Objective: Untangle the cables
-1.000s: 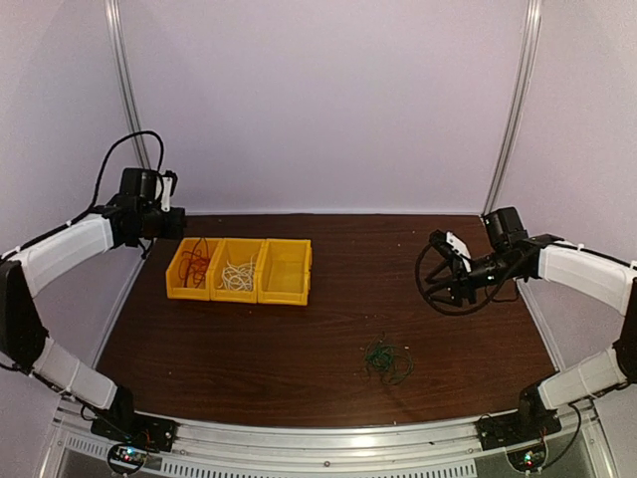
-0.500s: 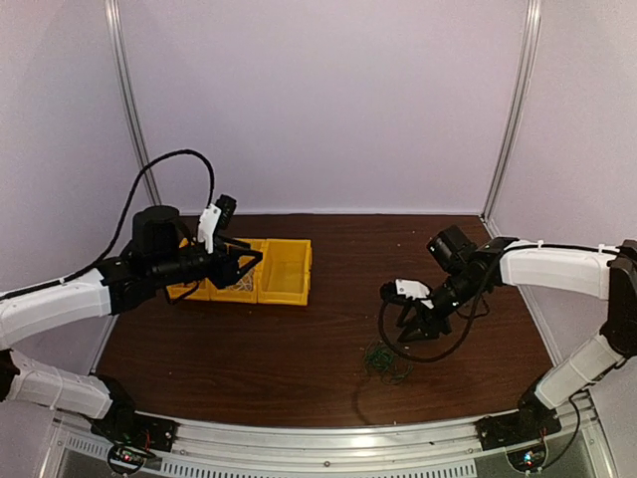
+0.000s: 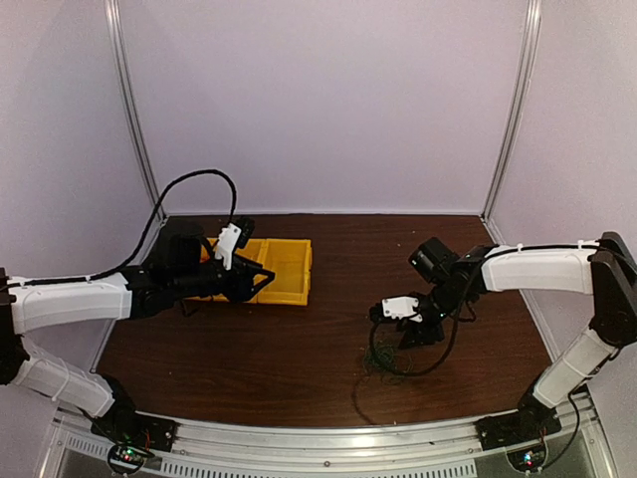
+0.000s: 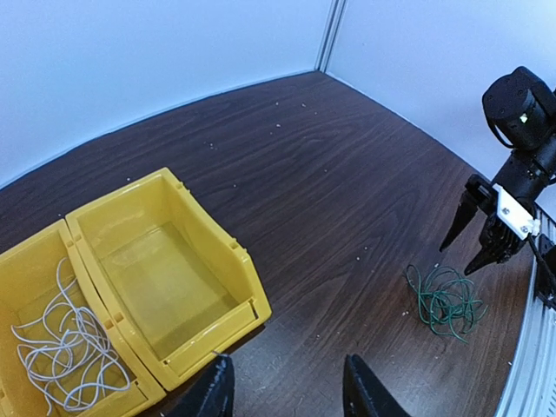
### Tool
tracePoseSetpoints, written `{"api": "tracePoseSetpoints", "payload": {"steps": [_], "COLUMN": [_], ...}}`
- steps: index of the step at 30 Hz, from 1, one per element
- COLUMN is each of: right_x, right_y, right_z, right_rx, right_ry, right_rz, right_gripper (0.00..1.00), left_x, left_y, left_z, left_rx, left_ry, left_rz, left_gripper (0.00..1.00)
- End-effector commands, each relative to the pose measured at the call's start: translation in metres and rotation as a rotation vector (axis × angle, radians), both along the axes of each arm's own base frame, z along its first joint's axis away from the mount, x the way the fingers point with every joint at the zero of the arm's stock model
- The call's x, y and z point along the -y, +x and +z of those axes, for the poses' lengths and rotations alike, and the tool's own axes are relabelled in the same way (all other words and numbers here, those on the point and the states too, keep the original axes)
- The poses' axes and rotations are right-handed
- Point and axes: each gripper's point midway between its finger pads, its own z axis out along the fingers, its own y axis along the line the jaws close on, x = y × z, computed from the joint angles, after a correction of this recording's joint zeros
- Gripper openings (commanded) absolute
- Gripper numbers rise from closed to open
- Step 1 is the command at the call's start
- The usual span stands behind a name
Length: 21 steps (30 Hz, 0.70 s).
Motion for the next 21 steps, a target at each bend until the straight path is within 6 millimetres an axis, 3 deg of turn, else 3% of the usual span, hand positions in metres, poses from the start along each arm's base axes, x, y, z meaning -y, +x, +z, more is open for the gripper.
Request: {"api": "tracePoseSetpoints", "payload": {"steps": [1,10,17,21], "right_x": [-0.007,-0.026,-0.03,-0.03], "right_y": [0.01,0.004,0.002,0.005], "right_z": [-0.002,-0.003,-0.009,0.0], "right_rx": [0.073,0.141,0.114,0.119], "right_ry": [-0.029,-0.017,-0.049,-0.052], "right_rz": [0.032,0.074,0.081,0.062], "right_gripper": [0.46,0.44,0.15,0.02], "left_x": [0.004,0.006,0.007,0.012], "left_y": [0.005,0.007,0.007,0.004], "left_z": [0.01,0.007,0.005,0.006], "left_rx": [0.034,0.032,0.03,0.043], "left_ry": [-0.046,-0.05,-0.054,-0.077], "left_rz": [0.011,0.013,0.011,-0.026], "left_gripper": [0.44,0.44,0.43,0.43]}}
